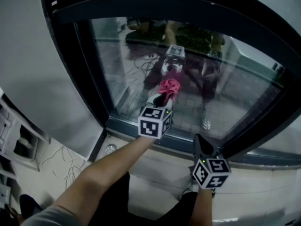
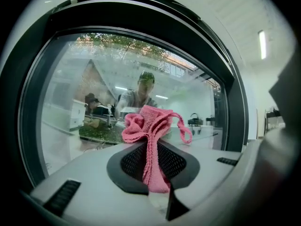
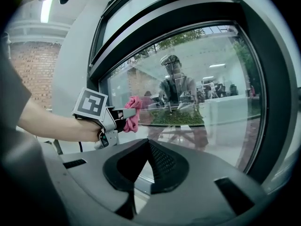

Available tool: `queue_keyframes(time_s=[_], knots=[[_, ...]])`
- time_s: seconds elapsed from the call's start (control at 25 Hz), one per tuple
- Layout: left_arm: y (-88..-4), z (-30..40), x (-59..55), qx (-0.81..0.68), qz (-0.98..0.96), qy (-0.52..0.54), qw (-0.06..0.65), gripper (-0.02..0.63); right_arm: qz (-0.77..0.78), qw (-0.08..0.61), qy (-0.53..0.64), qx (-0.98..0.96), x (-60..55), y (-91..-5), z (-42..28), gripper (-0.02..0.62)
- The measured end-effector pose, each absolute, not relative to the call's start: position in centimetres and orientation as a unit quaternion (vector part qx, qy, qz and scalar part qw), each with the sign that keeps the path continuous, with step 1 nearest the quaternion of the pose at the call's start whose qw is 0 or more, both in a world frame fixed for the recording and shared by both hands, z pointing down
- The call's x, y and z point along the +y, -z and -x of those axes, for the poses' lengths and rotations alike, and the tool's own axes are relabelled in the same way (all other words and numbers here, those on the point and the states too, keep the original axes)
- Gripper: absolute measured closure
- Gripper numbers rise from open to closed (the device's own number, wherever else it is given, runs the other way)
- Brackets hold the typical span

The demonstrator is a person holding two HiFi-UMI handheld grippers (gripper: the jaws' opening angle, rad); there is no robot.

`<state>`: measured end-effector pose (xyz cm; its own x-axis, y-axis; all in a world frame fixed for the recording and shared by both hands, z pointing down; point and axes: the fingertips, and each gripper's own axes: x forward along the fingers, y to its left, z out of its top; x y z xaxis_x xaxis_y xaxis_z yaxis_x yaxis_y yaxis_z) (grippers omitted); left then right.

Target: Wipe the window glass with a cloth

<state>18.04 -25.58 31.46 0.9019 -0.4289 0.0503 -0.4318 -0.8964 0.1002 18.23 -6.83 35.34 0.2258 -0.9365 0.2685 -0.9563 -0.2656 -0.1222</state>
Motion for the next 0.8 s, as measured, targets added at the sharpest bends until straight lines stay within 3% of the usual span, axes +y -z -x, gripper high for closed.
queue_keyframes(time_s=[0.8], knots=[[-33.0, -24.7, -19.2, -0.163, -0.986, -0.018, 0.035, 0.564, -0.802, 0.04, -0.167, -0.573, -3.0, -37.5, -21.5, 0.595]])
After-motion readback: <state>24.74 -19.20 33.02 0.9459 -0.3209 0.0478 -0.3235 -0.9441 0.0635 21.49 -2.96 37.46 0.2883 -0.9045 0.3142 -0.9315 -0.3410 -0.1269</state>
